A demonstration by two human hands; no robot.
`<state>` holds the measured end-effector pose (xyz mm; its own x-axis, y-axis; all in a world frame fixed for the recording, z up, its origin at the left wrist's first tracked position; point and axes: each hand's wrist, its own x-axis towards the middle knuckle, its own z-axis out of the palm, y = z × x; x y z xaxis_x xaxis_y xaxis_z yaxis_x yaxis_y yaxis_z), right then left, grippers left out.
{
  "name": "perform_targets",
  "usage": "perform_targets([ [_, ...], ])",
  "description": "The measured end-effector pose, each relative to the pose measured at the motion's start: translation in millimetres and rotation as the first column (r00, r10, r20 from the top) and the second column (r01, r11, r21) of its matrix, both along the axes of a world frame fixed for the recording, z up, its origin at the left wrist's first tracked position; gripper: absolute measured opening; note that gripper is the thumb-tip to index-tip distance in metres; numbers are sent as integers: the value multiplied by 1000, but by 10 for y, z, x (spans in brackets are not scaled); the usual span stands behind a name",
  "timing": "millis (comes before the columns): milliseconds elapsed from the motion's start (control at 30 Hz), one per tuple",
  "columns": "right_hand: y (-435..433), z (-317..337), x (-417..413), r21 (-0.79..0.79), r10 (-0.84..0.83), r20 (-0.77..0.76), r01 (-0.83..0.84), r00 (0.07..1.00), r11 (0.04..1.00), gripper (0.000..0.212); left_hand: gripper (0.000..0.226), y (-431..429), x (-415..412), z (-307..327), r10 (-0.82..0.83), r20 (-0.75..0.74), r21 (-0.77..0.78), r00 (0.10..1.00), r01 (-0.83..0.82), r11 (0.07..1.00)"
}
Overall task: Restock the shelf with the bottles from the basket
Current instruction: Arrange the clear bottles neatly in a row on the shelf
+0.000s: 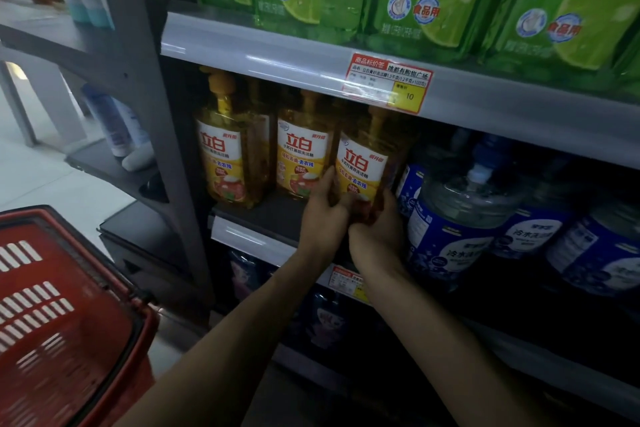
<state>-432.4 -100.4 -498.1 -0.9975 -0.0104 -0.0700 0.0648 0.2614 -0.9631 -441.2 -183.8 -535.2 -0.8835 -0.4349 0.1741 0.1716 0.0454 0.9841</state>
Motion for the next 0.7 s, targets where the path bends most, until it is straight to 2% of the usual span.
perform_targets([
  [100, 31, -25, -17, -25, 7, 19, -7, 1000, 1000, 76, 51, -19, -12, -16, -12, 13, 57, 1000, 12, 998],
  [200, 32, -49, -38, -54, 2, 12, -1, 1000, 999, 71, 50, -55, 11, -5, -23, 12, 127, 1000, 21, 992],
  [367, -19, -74, -40, -68, -13, -7, 12, 1000, 998, 66, 38, -24, 16, 5, -25, 17, 151, 1000, 22, 988],
  [700, -20, -79, -58, -50, -39, -8, 39, 999, 998, 64, 57, 23, -85, -8, -18, 23, 63, 1000, 17, 998],
])
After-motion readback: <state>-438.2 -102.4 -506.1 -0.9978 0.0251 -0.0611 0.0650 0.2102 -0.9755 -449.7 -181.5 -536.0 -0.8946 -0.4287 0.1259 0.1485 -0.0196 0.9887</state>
